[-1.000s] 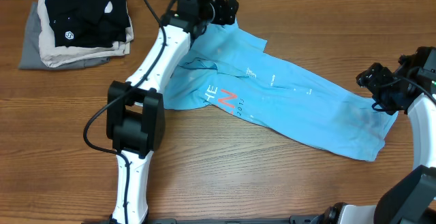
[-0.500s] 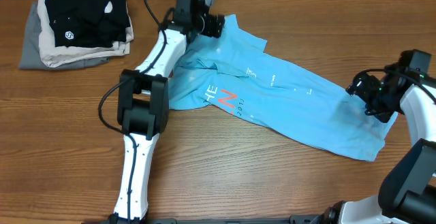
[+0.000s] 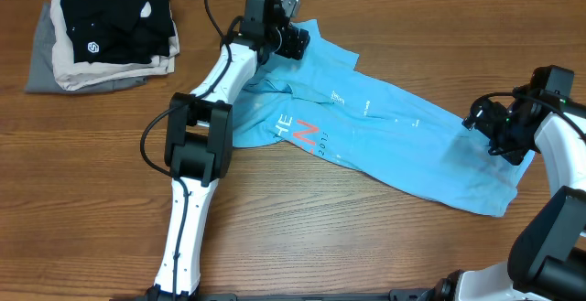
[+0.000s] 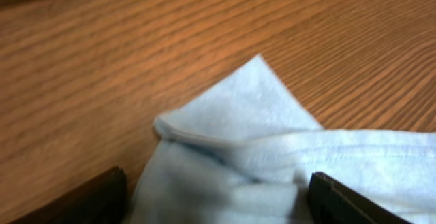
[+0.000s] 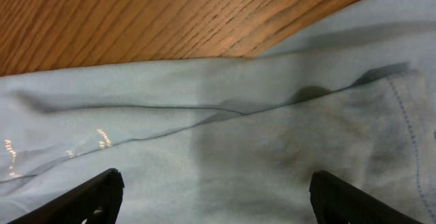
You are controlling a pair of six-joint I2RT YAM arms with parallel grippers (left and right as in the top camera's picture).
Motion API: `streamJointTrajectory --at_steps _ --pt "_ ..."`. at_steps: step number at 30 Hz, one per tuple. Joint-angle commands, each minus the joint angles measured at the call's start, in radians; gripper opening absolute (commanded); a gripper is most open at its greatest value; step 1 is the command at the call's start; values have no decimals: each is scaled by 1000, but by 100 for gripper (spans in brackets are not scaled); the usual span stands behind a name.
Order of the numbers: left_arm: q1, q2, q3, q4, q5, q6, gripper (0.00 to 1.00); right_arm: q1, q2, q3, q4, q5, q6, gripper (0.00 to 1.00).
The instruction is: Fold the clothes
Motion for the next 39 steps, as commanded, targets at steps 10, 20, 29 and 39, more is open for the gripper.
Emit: streamJointTrajectory --at_steps 10,20,29,39 --pt "5 71 15 -74 -41 17 22 3 11 15 14 78 -7 90" --pt "18 71 20 -141 -40 18 4 -24 109 15 59 316 54 91" --pt "21 71 20 -144 -44 18 5 -126 122 15 55 303 60 91" --pt "21 71 20 -136 -44 18 4 -156 198 13 93 207 3 88"
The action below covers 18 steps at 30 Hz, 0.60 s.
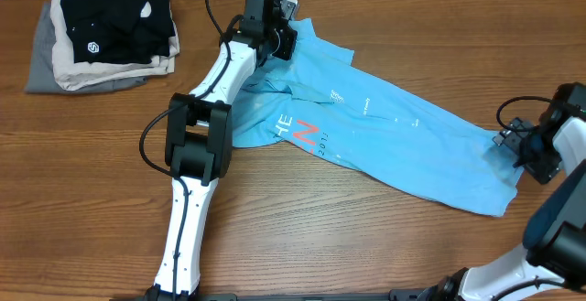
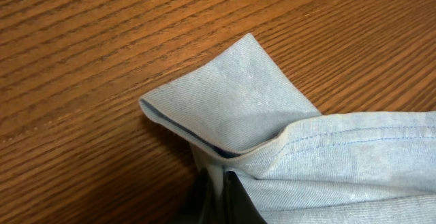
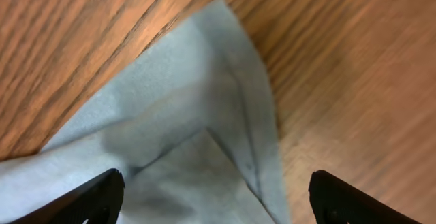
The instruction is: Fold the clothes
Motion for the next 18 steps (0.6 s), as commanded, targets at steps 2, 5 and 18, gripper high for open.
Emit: streamJointTrajectory --at_steps 2,5,18 --pt "9 60 -20 -32 -22 5 4 -1 58 13 19 -63 -31 83" --pt "9 60 -20 -29 -22 5 4 -1 80 13 36 -72 -31 79" --pt "9 60 -19 10 -22 5 4 -1 92 13 126 -85 -38 71"
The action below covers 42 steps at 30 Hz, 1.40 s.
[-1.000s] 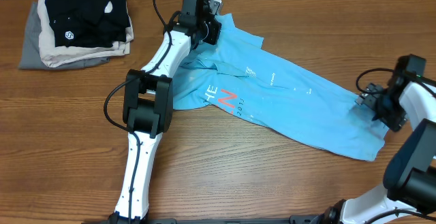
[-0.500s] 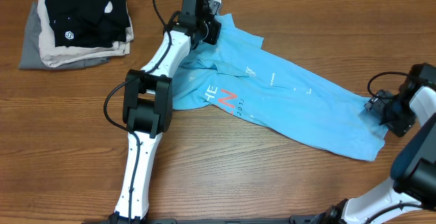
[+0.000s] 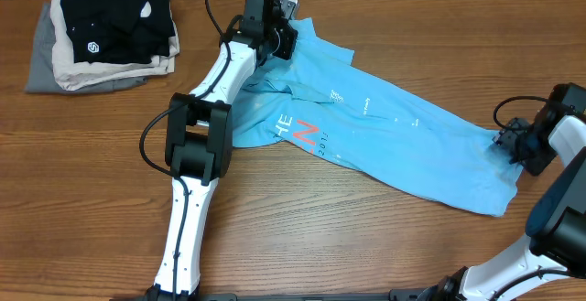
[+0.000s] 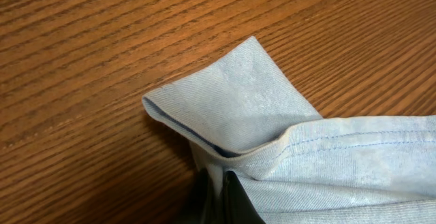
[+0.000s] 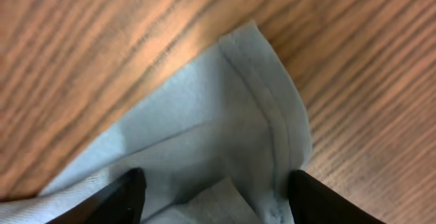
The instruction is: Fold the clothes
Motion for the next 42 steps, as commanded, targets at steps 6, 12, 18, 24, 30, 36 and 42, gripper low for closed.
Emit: streamJointTrajectory --at_steps 6,12,18,24,30,36,42 --pt "8 58 -19 -10 -24 4 4 -2 40 12 26 -42 -8 22" --pt "14 51 20 -49 -21 4 4 -1 38 19 21 -42 -7 4" --pt "35 16 174 -217 -21 5 4 -1 37 119 -74 -42 -2 4" --pt "67 -15 362 -431 -21 5 4 -1 33 282 -243 -43 32 4" --pt "79 -17 521 -598 -21 6 4 -1 14 366 -389 -63 58 4" --pt "79 -17 612 -761 -22 8 4 -1 -36 369 -459 -160 58 4" --pt "79 -17 668 -970 -22 3 4 -1 -47 368 -559 -243 57 4"
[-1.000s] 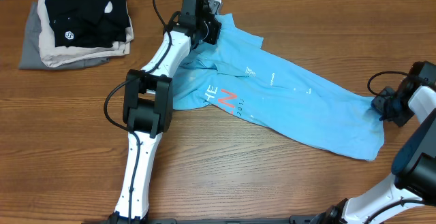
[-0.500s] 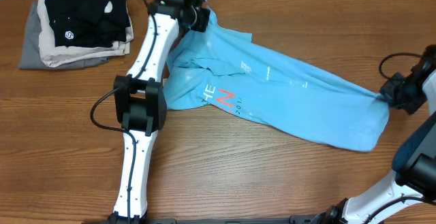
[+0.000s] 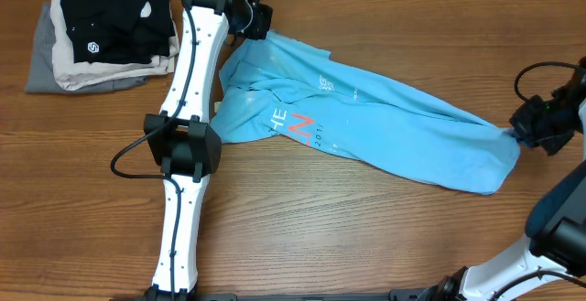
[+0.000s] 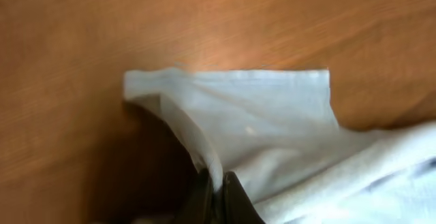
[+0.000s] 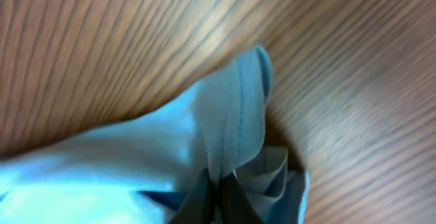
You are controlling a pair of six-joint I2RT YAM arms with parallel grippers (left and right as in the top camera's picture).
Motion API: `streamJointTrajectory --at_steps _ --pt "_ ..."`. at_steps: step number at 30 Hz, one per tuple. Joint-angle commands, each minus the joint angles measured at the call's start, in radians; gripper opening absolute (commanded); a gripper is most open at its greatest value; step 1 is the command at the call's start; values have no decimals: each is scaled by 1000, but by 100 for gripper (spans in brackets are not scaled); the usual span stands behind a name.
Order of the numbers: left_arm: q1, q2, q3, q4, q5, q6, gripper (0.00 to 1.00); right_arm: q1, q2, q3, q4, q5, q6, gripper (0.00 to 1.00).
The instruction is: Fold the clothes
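A light blue T-shirt (image 3: 366,118) with orange and white lettering lies stretched slantwise across the wooden table. My left gripper (image 3: 255,22) is shut on the shirt's far left corner (image 4: 238,108), held a little above the wood. My right gripper (image 3: 526,129) is shut on the shirt's right-hand hem corner (image 5: 235,129), the cloth bunched between its fingers. The shirt sags between the two grips, wrinkled near the lettering.
A stack of folded clothes (image 3: 105,31), black on cream on grey, sits at the far left corner of the table (image 3: 348,237). The left arm's white links (image 3: 188,136) run down the table left of the shirt.
My right gripper has shut on the hem corner it stood open around. The left gripper moved left and farther back with its corner. The shirt is pulled straighter and has shifted left.
Both grippers were open, the left at the shirt's far corner, the right over the shirt near its right end. Then the left was shut on its corner while the right stood open at the hem corner. Now both hold corners and the shirt is stretched between them.
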Motion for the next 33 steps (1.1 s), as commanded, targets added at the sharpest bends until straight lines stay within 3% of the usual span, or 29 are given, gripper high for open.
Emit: streamJointTrajectory --at_steps 1,10,17,23,30,33 --pt "8 -24 52 -91 -12 4 4 -1 -40 27 -48 -60 1 4" --pt "50 -24 55 -292 -89 4 4 0 -40 5 -158 -52 -1 4" --pt "98 -23 37 -399 -269 -37 4 0 -40 -114 -114 -34 0 4" --pt "145 -23 -13 -411 -203 -40 5 0 -40 -192 -55 -34 6 4" --pt "153 -23 -152 -411 -202 -40 7 0 -40 -194 -51 79 113 4" --pt "153 -23 -232 -411 -195 -40 16 0 -40 -194 -36 80 113 4"
